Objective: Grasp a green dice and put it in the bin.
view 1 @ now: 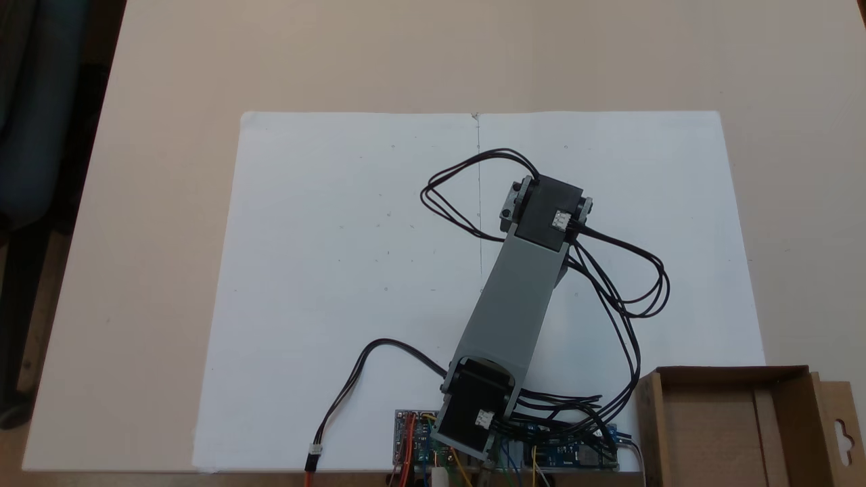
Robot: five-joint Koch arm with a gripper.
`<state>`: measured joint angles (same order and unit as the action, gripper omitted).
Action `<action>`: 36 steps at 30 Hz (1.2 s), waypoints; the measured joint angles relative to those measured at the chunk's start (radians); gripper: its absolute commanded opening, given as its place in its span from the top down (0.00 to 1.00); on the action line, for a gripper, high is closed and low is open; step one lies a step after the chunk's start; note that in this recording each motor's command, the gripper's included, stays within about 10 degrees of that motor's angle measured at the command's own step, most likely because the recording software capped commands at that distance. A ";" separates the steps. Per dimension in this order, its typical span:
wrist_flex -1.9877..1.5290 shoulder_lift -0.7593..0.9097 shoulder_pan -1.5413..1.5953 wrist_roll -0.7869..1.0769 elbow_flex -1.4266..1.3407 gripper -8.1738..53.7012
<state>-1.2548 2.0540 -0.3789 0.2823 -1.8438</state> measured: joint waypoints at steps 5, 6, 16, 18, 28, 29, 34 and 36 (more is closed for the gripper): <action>0.002 -0.003 0.034 0.000 -0.032 0.09; 0.008 -0.014 0.040 0.000 -0.040 0.09; 0.123 -0.104 0.117 -0.008 -0.041 0.12; 0.138 -0.123 0.127 -0.008 -0.041 0.14; 0.143 -0.183 0.109 -0.006 -0.041 0.13; 0.143 -0.190 0.107 -0.006 -0.041 0.13; 0.166 -0.209 0.103 -0.006 -0.041 0.13; 0.181 -0.209 0.100 -0.008 -0.041 0.13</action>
<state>-1.0738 1.8454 -0.2792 0.2746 -1.8853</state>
